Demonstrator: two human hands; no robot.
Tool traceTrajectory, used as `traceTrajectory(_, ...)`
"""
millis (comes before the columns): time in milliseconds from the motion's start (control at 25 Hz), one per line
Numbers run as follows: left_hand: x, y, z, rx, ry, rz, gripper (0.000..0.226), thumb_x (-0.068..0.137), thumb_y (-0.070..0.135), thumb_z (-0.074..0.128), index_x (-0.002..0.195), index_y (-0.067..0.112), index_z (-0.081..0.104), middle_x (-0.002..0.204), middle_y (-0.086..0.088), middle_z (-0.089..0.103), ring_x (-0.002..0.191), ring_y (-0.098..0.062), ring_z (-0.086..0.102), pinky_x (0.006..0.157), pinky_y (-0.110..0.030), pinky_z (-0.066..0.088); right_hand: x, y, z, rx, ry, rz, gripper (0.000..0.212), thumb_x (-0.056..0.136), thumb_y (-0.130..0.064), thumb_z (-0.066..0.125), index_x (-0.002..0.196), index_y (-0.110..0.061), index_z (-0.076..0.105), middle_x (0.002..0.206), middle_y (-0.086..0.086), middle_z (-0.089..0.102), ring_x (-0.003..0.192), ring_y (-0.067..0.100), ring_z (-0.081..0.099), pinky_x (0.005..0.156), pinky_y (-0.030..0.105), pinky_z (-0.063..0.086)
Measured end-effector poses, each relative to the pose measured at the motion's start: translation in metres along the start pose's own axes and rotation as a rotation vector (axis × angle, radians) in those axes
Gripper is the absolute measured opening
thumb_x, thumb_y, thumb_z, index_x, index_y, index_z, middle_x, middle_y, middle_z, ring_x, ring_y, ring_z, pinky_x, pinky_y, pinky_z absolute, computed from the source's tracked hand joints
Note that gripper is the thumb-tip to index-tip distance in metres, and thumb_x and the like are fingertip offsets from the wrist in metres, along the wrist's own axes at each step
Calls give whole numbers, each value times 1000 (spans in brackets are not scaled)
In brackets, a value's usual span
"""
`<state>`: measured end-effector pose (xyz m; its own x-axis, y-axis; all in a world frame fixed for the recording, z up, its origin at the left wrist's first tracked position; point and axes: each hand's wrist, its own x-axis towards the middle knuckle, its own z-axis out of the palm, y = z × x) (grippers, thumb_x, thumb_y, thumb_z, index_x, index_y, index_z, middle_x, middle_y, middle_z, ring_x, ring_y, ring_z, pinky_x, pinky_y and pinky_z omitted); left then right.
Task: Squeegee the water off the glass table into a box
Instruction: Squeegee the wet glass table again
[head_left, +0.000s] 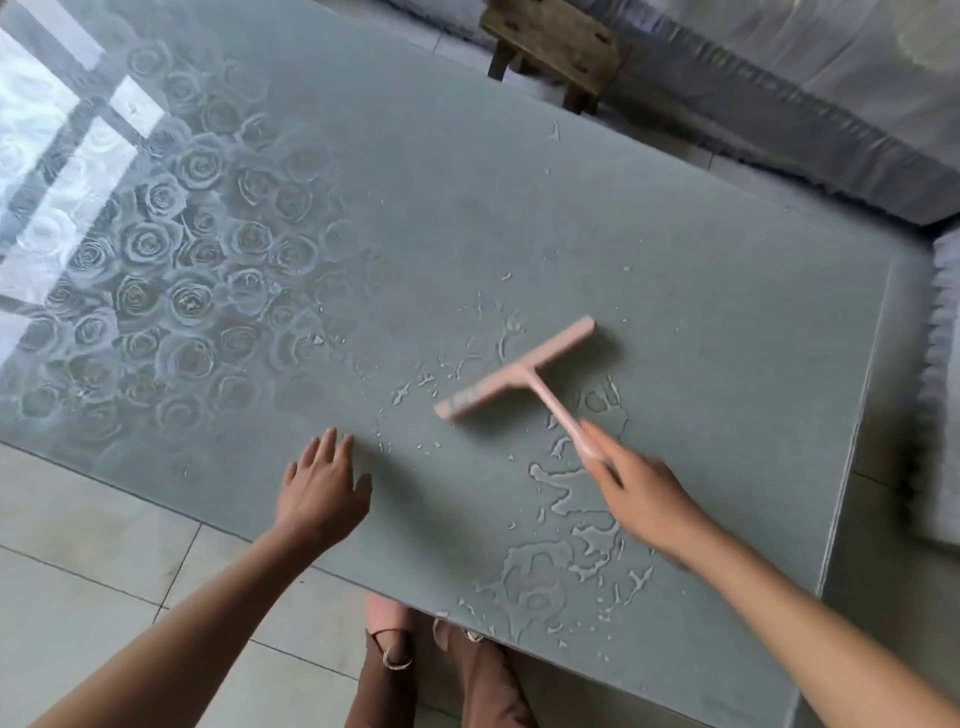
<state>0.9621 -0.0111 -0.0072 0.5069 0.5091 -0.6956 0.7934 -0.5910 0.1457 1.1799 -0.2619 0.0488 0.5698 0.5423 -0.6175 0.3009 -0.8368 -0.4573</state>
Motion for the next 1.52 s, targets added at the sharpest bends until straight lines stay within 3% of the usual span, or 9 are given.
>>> traceTrajectory(120, -1, -8, 5, 11, -76, 37, 65, 98, 35, 39, 153, 14, 11, 161, -2, 4, 148, -19, 9, 118, -44, 15, -74, 21, -4, 12, -70, 75, 46, 94, -27, 55, 138, -35, 43, 114, -6, 65, 94, 14, 61, 77, 20, 43)
traceTrajectory(280, 0, -21, -9, -87, -91, 93, 62, 95, 18, 40, 152, 16, 16, 160, 0, 15, 145, -21, 22, 116, -39, 22, -78, -28, -42, -64, -82, -65, 49, 88, -28, 58, 131, -47, 43, 89, -24, 58, 77, -7, 54, 67, 8, 39)
traceTrajectory(520, 0, -40, -15, -156, 55, 76, 63, 89, 5, 39, 150, 11, 24, 159, -9, 15, 142, -29, 26, 115, -37, 25, 33, -134, -3, -224, -131, -216, 48, 93, -21, 46, 140, -31, 38, 127, 12, 57, 112, 32, 53, 91, 36, 45)
traceTrajectory(720, -3, -46, -6, -50, 29, 105, 63, 90, 10, 40, 151, 10, 21, 160, -13, 8, 145, -28, 15, 117, -38, 17, -24, -85, 23, -277, -89, -44, 46, 96, -24, 44, 140, -33, 35, 112, 16, 65, 98, 38, 58, 76, 38, 43)
traceTrajectory(880, -13, -39, -13, -1, -38, 149, 61, 92, 11, 38, 150, 10, 21, 160, -13, 9, 147, -26, 10, 118, -40, 15, -94, -79, 6, -283, -148, 107, 48, 95, -26, 44, 141, -38, 36, 94, 9, 64, 72, 26, 52, 60, 29, 32)
traceTrajectory(1040, -24, -30, -13, 99, -81, 181, 56, 95, 16, 35, 149, 10, 22, 160, -14, 8, 147, -26, 9, 119, -41, 14, -37, -94, -52, -261, 64, 75, 42, 94, -24, 44, 135, -37, 47, 93, 4, 69, 66, 21, 64, 52, 24, 46)
traceTrajectory(1160, -33, -26, 6, 212, -84, 247, 55, 96, 19, 33, 149, 11, 22, 160, -13, 4, 148, -25, 6, 118, -43, 13, 38, -91, -84, -68, 173, 273, 32, 94, -20, 39, 119, -33, 55, 64, 3, 56, 34, 13, 49, 32, 14, 32)
traceTrajectory(1400, -39, -12, 29, 239, -96, 256, 58, 95, 17, 33, 150, 10, 19, 161, -10, 1, 148, -23, 4, 117, -44, 12, -29, -55, -21, 22, 140, 406, 22, 96, -19, 34, 111, -24, 49, 69, 7, 59, 42, 22, 53, 38, 28, 46)
traceTrajectory(1520, -46, 3, 36, 217, -104, 201, 57, 94, 16, 35, 149, 10, 23, 160, -10, 4, 147, -24, 6, 117, -45, 13, -87, -63, 26, 149, 8, 408, 13, 97, -22, 34, 103, -27, 45, 79, 5, 59, 47, 17, 56, 33, 22, 41)
